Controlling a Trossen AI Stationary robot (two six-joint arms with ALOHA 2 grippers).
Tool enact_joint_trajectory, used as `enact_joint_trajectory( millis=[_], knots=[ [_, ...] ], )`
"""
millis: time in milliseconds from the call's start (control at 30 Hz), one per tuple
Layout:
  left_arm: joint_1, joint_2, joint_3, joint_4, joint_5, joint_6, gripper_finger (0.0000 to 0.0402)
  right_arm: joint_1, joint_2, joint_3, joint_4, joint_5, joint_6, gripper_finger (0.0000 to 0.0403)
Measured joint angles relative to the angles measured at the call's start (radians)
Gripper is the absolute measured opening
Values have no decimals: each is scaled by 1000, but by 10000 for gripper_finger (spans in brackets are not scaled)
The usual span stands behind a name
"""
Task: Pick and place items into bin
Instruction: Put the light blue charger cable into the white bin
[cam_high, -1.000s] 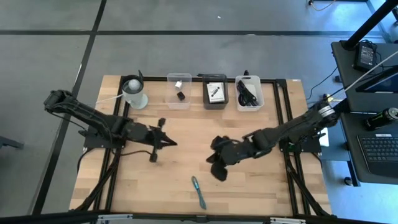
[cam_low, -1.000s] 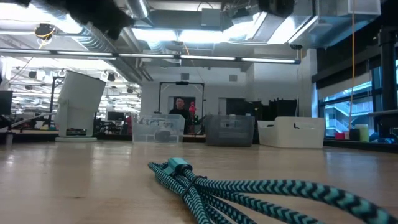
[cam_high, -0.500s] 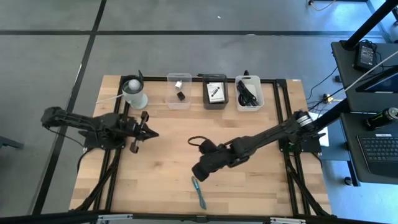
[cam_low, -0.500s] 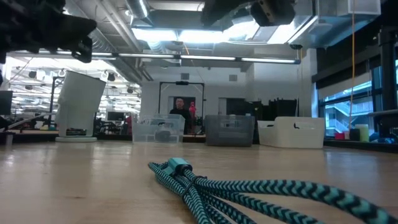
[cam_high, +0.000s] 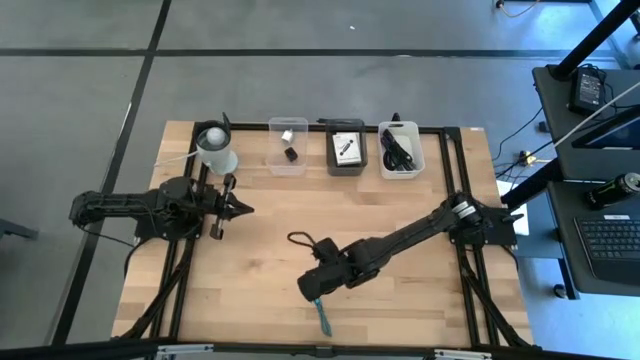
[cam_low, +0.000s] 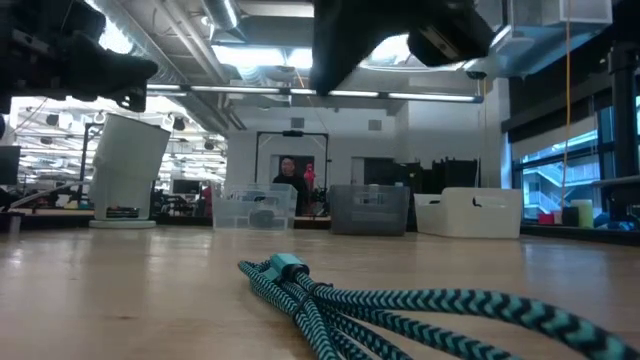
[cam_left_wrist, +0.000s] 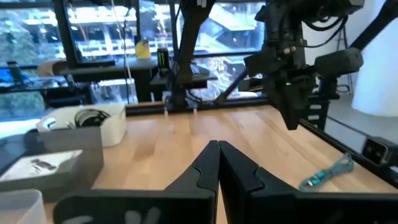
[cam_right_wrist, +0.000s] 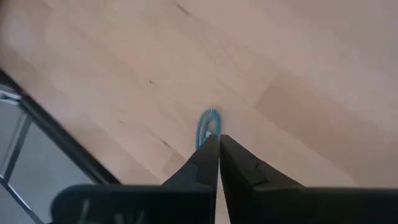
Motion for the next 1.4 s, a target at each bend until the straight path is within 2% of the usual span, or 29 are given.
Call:
enact_joint_trajectory(
  millis=[233,600,800,1033,1133,1267,1400],
  knots=[
    [61,-20,0,-64,97,-18,3,19,62,-1,50,-32,42,72],
    [87,-19,0,-66,87,-48,3,33,130,-2,118,-36,16,211],
    [87,-16,0,-66,85,-58,3,35,180,-2,214,-53,-11,250],
    [56,-12,0,-66,86,-79,3,32,252,6,254,-184,42,252],
    [46,-12,0,-66,86,-120,3,23,272,6,239,-224,52,239],
    [44,-12,0,-66,86,-186,4,15,275,6,209,-226,61,180],
    [45,-12,0,-66,85,-189,4,7,275,5,171,-235,34,83]
  ],
)
